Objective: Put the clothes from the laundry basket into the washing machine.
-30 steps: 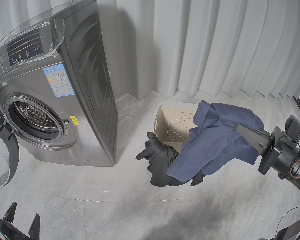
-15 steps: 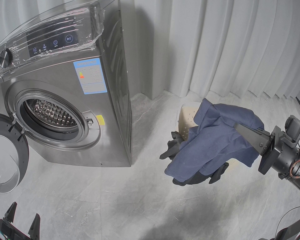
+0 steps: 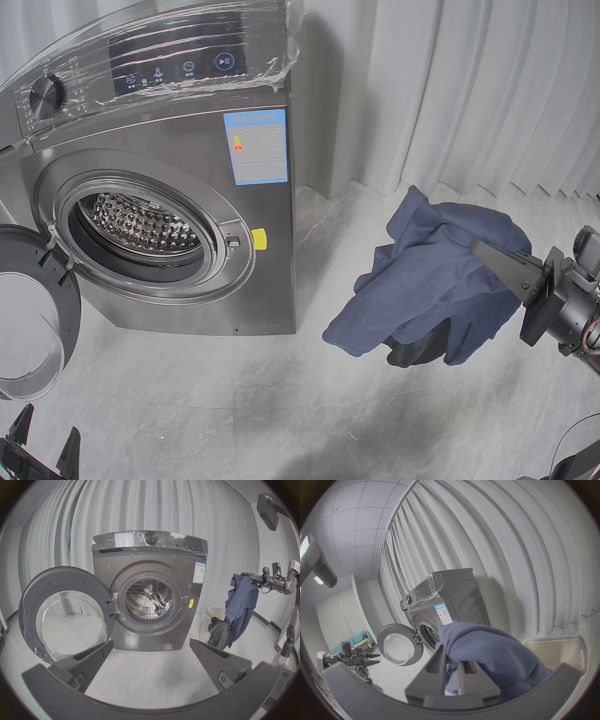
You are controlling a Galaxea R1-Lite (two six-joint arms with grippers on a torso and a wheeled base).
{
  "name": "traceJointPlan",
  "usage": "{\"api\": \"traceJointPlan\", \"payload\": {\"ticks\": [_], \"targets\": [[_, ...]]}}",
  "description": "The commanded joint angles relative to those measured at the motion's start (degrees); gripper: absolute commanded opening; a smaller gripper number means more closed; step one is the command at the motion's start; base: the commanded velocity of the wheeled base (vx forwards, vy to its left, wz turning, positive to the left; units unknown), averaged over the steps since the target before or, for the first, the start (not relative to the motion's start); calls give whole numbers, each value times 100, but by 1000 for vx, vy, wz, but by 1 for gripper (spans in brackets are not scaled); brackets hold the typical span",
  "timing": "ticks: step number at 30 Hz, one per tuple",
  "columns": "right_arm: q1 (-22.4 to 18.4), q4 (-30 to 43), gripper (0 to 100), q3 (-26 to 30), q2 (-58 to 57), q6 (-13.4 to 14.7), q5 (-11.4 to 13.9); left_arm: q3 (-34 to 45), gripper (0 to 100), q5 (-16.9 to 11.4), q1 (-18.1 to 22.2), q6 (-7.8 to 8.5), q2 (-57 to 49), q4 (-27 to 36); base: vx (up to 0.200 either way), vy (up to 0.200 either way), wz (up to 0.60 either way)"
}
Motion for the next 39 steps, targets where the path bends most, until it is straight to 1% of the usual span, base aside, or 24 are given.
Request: {"api": "traceJointPlan", "payload": {"ticks": [1,8,14,32,39], "targets": [[21,-11,0,0,10,1,4,92,100,5,2,-4,-68,0,0,200,0],[21,-11,0,-9,10,1,4,92,100,5,2,-4,-68,0,0,200,0],[21,-20,0,-44,2,1,39,92,100,5,2,-13,-68,0,0,0,0],[-6,-11,0,-9,19,19,30,92,100,5,2,-13,-68,0,-200,0,0],[-50,-11,0,-9,54,36,22,92,100,5,2,-4,-68,0,0,0,0]]}}
